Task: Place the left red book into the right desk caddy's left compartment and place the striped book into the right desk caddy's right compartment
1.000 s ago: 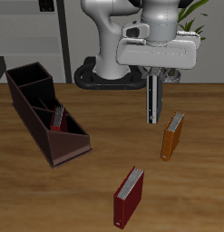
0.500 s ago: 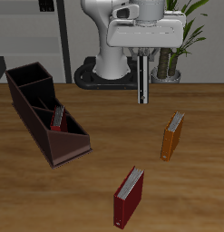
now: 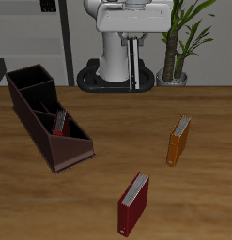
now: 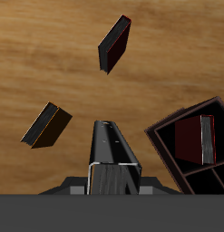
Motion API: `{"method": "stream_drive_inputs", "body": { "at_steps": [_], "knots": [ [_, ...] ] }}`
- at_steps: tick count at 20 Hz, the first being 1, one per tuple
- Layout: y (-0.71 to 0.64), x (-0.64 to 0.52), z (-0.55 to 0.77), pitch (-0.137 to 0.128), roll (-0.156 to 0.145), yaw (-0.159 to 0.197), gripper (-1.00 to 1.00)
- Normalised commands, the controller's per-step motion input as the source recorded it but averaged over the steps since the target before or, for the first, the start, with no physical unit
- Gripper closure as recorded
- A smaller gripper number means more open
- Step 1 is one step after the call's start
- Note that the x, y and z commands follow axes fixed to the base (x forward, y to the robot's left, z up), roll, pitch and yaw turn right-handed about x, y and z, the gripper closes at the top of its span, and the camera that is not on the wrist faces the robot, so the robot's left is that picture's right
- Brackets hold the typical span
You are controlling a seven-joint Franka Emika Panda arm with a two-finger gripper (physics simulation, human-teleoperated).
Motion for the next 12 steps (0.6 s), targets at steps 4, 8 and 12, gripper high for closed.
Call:
{"method": "stream_drive_inputs", "body": {
  "at_steps": [4,8,12],
  "knots": [
    [-0.51,-0.49,-0.09,-0.004,-0.057,0.031,1.0],
    [-0.32,-0.32,-0.22,-0.009,-0.013,0.029,1.0],
    [-0.36,-0.46,-0.2,0.008,-0.033,0.004,1.0]
  ]
}}
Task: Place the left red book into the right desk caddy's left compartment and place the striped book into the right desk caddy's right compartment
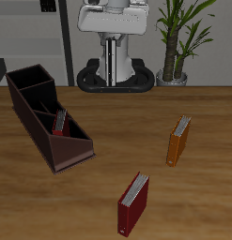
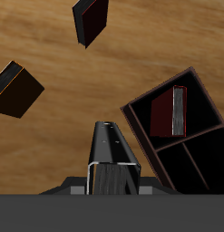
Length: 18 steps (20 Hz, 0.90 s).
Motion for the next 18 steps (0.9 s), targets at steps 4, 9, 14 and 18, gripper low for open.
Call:
{"method": "stream_drive_inputs", "body": {
  "at_steps": [4,9,14,18],
  "knots": [
    [-0.17,-0.55,-0.03,-0.009,0.011,0.049,1.0],
    [-0.14,-0.58,0.01,0.017,0.004,0.034,1.0],
    [-0.12,-0.56,0.11,0.011,0.028,0.101,1.0],
    [-0.32,-0.26,0.13,0.041,-0.028,0.054,1.0]
  ]
}}
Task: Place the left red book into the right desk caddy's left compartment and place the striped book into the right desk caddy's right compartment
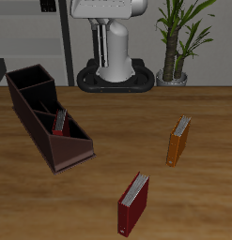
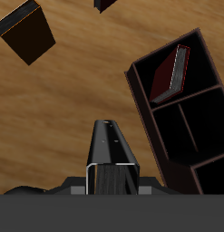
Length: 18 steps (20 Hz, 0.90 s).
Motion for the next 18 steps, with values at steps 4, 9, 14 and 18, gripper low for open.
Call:
{"method": "stream_drive_inputs", "body": {
  "at_steps": [4,9,14,18],
  "knots": [
    [-0.44,-0.15,0.15,0.026,-0.049,0.053,1.0],
    [-0.58,-0.17,0.14,0.057,-0.045,0.016,1.0],
    [-0.31,-0.18,0.05,0.025,-0.015,0.09,1.0],
    [-0.28,-0.11,-0.01,0.053,-0.026,0.044,1.0]
  ]
}}
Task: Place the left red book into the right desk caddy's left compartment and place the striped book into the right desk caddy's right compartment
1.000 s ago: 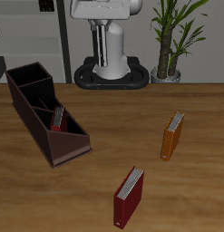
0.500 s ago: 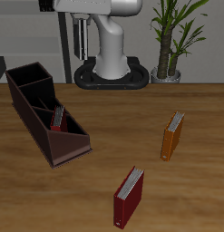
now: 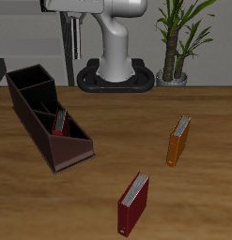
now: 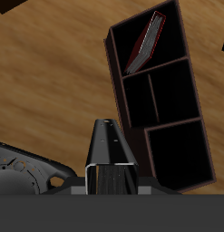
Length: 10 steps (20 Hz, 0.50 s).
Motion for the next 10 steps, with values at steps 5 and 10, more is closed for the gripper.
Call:
{"method": "stream_drive_inputs", "body": {
  "at_steps": [5,10],
  "knots": [
    [-0.18,-0.13,0.07,0.01,-0.004,0.013,1.0],
    [-0.24,-0.14,0.13,0.001,-0.019,0.025,1.0]
  ]
}}
